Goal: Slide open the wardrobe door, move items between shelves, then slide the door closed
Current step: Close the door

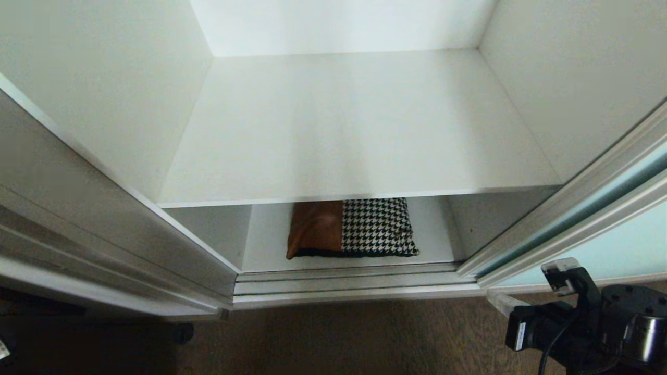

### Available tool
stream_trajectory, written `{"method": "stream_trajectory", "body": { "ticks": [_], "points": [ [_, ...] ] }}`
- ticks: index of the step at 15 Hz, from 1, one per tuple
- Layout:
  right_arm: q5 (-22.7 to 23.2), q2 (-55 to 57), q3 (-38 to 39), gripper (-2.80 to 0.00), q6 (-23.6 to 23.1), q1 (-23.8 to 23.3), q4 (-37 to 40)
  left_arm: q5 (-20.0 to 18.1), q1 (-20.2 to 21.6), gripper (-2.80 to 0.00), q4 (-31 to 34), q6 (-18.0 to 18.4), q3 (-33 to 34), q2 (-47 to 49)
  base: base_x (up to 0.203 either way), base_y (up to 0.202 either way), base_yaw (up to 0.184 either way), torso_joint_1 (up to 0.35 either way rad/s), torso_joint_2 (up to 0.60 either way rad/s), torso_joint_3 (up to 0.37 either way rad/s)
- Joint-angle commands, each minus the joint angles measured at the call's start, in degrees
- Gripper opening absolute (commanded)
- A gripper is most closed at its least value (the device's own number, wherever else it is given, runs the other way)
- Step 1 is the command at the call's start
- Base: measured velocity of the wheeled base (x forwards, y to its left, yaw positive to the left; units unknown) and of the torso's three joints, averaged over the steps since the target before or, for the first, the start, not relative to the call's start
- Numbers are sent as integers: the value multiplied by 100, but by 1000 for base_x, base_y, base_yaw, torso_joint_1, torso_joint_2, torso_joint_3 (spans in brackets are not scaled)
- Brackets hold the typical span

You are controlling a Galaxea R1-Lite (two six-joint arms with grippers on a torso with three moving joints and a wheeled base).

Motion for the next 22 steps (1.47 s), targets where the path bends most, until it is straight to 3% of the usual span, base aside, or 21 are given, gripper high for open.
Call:
{"method": "stream_trajectory", "body": {
  "ticks": [1, 6, 10, 13, 17, 22],
  "points": [
    [0, 15, -24, -280, -12, 44, -49, -33, 247, -280, -11, 195, 231, -891, 0, 0, 0, 0, 0, 0],
    [35, 40, -53, -280, -18, 84, -49, -337, 511, -280, 21, 325, 1039, -1932, 0, 0, 0, 0, 0, 0],
    [35, 119, -79, -280, 13, 76, -49, -457, 588, -280, 1008, -369, 1107, -2692, 0, 0, 0, 0, 0, 0],
    [18, 110, -96, -280, 4, 68, -49, -1157, 591, -280, 1236, -29, 1011, -2635, 0, 0, 0, 0, 0, 0],
    [18, 168, -140, -280, 9, 67, -49, -2395, 591, -280, 1580, -99, 848, -2692, 0, 0, 0, 0, 0, 0],
    [44, 303, -193, -280, 26, 74, -49, -2458, 600, -280, 1596, -68, 985, -2836, 0, 0, 0, 0, 0, 0]
  ]
}}
